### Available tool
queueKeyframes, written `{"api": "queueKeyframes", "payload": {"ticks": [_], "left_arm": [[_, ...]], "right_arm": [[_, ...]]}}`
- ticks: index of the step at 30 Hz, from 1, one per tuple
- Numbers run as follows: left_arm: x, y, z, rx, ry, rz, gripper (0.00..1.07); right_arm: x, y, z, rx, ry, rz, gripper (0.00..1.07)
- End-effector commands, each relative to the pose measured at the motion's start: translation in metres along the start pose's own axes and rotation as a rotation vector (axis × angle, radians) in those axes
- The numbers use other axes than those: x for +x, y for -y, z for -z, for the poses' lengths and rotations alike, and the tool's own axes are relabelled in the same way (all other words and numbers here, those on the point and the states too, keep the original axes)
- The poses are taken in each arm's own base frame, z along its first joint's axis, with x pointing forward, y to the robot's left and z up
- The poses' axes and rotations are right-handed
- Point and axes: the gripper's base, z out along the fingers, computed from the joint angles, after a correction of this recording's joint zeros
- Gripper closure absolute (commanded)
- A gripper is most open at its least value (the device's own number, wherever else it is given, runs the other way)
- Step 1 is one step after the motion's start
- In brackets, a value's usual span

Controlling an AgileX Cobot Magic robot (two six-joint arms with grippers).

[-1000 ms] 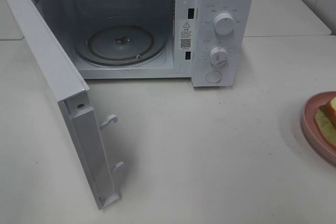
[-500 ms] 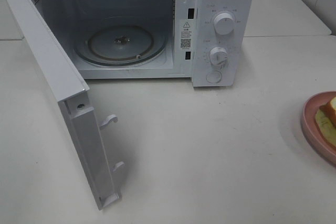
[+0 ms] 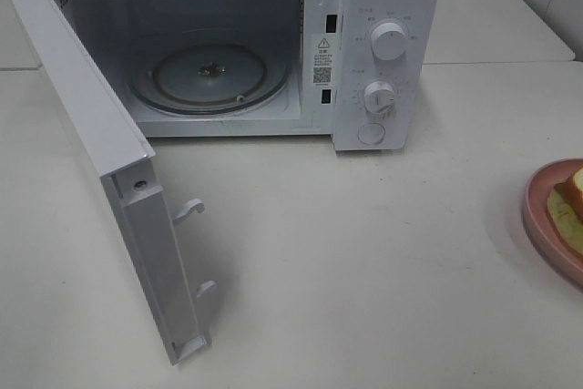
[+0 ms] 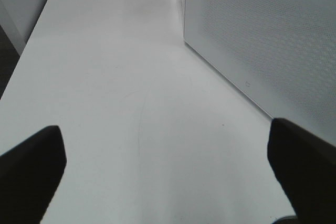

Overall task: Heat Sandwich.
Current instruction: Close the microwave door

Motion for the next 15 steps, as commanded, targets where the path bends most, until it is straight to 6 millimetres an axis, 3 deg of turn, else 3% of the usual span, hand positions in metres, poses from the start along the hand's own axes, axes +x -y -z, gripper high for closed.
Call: {"api": "queueKeyframes", "payload": {"ticks": [1,15], "left_arm": [[0.001,0.0003,0.0016,0.0,0.026,0.001,0.02],[0.001,0.0003,0.0016,0.0,0.026,0.001,0.02]], "right_arm": [[0.0018,0.0,0.0031,0.005,0.034,0.004,0.31],[0.0018,0.0,0.0031,0.005,0.034,0.004,0.31]]}}
